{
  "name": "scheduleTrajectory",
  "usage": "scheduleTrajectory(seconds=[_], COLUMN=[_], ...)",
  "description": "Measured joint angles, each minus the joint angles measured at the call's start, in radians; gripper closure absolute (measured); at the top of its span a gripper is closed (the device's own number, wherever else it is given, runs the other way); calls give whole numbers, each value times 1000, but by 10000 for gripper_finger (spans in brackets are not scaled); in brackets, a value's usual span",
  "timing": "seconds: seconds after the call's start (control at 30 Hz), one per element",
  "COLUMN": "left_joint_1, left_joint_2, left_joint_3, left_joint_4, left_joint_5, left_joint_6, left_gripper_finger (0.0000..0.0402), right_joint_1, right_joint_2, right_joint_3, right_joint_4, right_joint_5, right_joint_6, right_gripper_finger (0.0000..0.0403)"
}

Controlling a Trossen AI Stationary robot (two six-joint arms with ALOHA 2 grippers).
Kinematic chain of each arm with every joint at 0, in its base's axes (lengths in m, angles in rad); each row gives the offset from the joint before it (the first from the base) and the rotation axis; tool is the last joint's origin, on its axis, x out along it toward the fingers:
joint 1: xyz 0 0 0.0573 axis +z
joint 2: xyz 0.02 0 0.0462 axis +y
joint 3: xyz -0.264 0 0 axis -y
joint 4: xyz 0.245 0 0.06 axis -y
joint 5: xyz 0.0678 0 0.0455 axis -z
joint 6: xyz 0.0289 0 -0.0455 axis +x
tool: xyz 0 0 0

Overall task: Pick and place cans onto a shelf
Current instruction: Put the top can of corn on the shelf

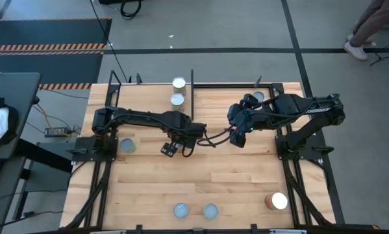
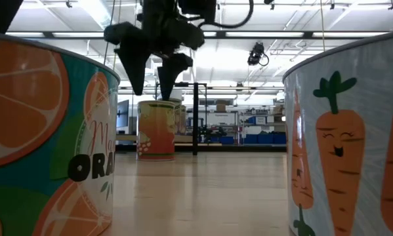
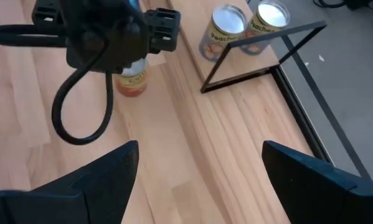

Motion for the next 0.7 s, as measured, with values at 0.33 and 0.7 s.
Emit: scheduleTrajectory(seconds=[0.33,0.7], left_joint_1=[18,53], left_joint_2=[31,66], left_joint_3=[0,0], left_joint_4=[50,132], left_joint_5=[-37,37], left_joint_6=[-41,-85], left_gripper_finger=[49,49], right_joint_1=[-1,14], right_joint_2=[-1,-6], right_joint_3=[0,0], right_joint_4=[0,0], right_joint_5=[-2,-33], right_joint_6=[-10,7], right_gripper_finger=[54,54])
